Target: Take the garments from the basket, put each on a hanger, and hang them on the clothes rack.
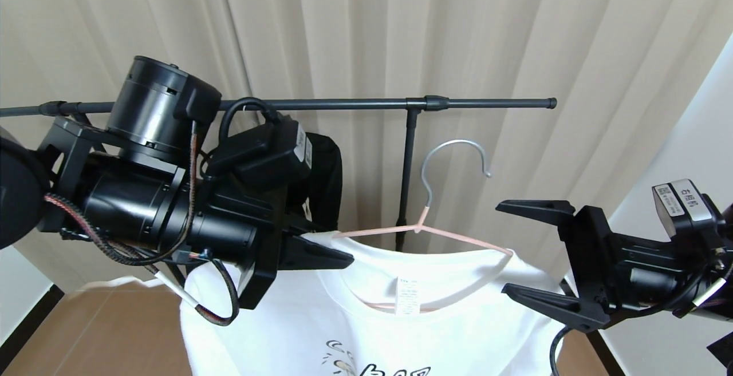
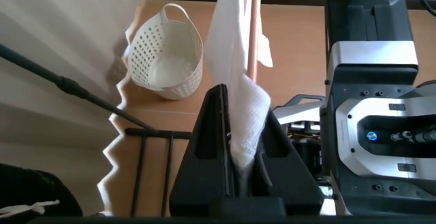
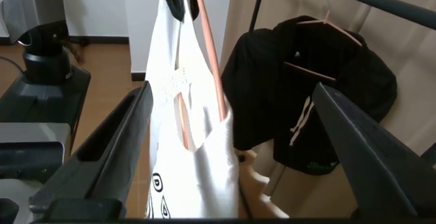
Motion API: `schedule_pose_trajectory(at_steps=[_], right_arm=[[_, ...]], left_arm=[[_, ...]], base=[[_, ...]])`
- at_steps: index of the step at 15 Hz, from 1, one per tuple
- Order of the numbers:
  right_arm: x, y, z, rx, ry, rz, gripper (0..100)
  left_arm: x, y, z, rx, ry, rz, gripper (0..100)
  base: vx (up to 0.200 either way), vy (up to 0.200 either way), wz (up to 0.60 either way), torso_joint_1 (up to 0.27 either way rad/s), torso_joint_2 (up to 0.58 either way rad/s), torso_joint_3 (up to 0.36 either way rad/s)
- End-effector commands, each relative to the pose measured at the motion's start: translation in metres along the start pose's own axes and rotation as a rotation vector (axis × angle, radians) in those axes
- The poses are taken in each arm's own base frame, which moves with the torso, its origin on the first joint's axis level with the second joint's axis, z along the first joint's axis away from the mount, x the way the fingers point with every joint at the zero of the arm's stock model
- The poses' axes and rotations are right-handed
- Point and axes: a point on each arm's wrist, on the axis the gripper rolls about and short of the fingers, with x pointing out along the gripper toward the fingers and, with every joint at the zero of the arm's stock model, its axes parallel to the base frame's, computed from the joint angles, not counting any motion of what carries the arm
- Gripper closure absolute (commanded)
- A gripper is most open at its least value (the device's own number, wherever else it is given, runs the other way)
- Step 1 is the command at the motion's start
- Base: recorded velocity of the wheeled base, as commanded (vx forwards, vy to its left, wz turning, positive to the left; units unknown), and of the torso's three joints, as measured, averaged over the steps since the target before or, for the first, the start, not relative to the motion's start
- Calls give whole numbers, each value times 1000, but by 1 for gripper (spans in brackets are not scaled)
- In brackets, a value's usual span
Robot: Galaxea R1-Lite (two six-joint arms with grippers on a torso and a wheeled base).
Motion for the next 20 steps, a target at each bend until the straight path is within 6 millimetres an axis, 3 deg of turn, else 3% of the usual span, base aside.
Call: schedule_pose_trajectory(at_steps=[1,4,9,14,15,20], right_arm=[[-2,-3,-1,2,3,-14,0],[0,-7,-8,25,17,-16,0],[2,-36,-35,86,58,-66,0],[3,-43,-47,117,75,-73,0],[5,-47,-59,148,93,-74,0],[9,-53,-77,191,116,-73,0]], left_arm=[[-13,-2,-6,-7,-6,48,100],[-22,-2,-12,-10,-16,90,100],[-42,-10,-21,-8,-37,165,100],[-59,-14,-22,-6,-46,219,100],[-67,-16,-22,-14,-54,247,100],[-75,-20,-22,-12,-60,277,100]], base=[[0,0,0,0,0,0],[0,0,0,0,0,0],[0,0,0,0,0,0],[0,0,0,0,0,0],[0,0,0,0,0,0],[0,0,0,0,0,0]])
